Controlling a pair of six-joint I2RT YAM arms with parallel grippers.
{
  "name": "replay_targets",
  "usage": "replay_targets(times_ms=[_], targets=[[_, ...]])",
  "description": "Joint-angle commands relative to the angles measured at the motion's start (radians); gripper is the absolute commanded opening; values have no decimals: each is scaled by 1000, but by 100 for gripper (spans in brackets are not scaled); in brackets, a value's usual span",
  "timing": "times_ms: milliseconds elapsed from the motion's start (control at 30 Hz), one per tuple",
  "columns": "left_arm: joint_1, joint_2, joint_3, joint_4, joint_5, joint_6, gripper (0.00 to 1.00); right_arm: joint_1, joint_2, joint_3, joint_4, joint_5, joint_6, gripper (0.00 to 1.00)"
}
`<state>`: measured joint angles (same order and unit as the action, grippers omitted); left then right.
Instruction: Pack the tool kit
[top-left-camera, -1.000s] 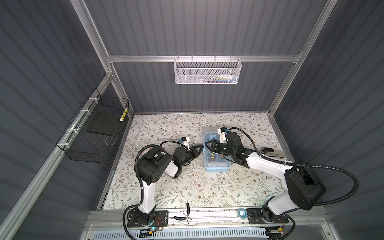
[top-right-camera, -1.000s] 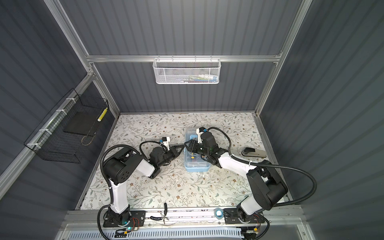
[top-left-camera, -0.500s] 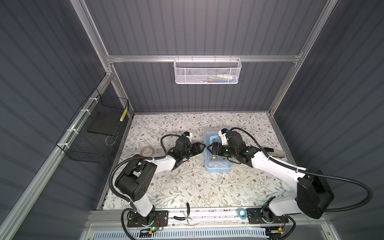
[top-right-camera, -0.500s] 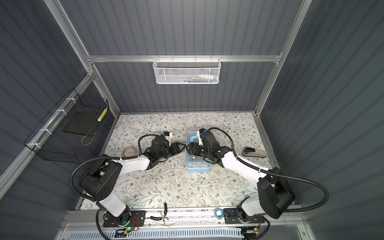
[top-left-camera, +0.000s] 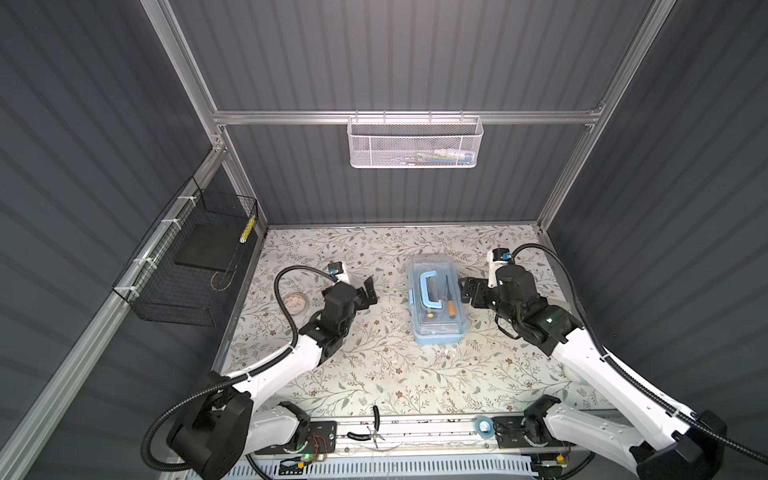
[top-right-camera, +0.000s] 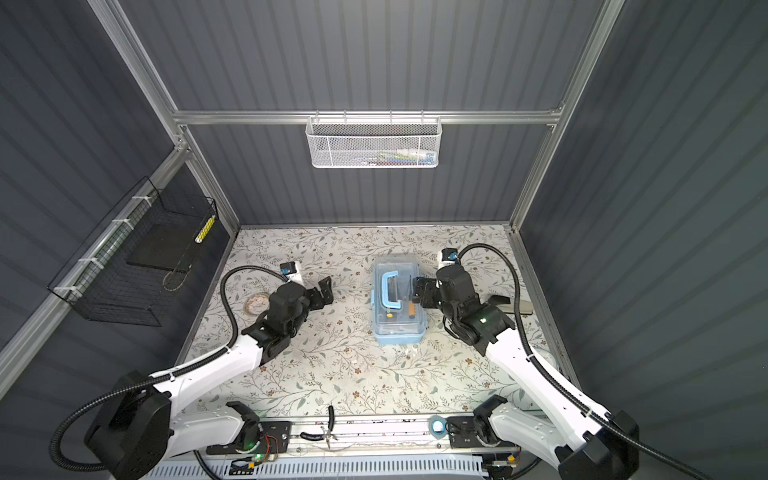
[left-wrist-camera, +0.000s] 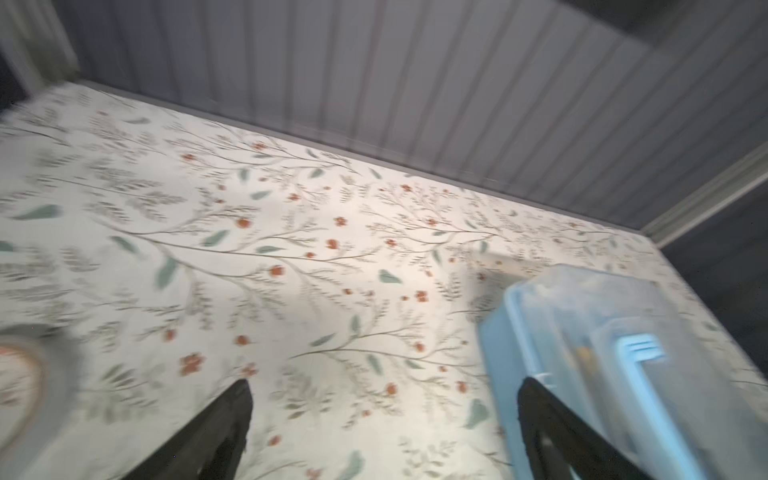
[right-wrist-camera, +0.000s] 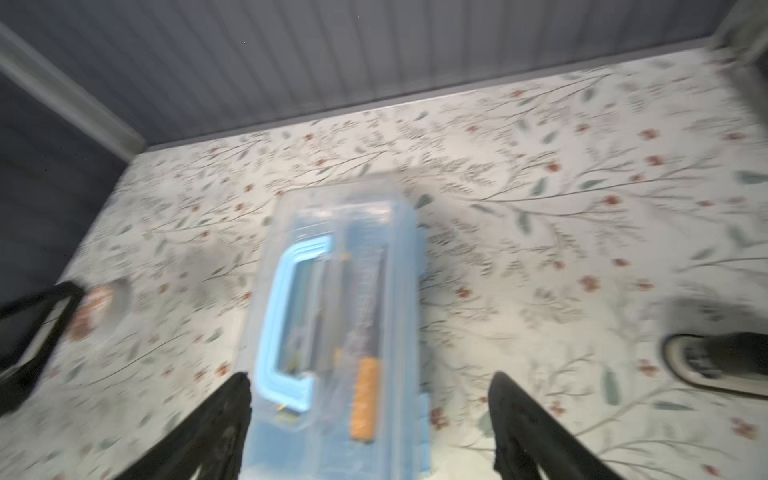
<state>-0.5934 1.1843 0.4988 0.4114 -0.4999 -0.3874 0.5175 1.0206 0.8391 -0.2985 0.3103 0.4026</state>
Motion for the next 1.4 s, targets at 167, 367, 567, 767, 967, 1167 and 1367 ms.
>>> replay_targets(times_ms=[167,367,567,767,967,1167,1367], targets=[[70,51,-47,160,-369,448,100,-110,-109,-335,440,337,-291,94],[220,168,-127,307,-233,349,100,-267,-61,-453,704,286,-325,96],[352,285,-140,417,-76,269,100,-376,165,-526,1009,214,-357,99],[467,286,-120,374,177,245,100,-400,349,-584,1359,123,-423,99],[468,294,-87,351,163,359,100,-497,411,-569,1352,-46,-352,99],[469,355,-77,417,87,374,100,-498,465,-567,1424,-40,-368,99],[511,527,-43,519,171,353,100,-493,452,-595,1458,-38,-368,99]])
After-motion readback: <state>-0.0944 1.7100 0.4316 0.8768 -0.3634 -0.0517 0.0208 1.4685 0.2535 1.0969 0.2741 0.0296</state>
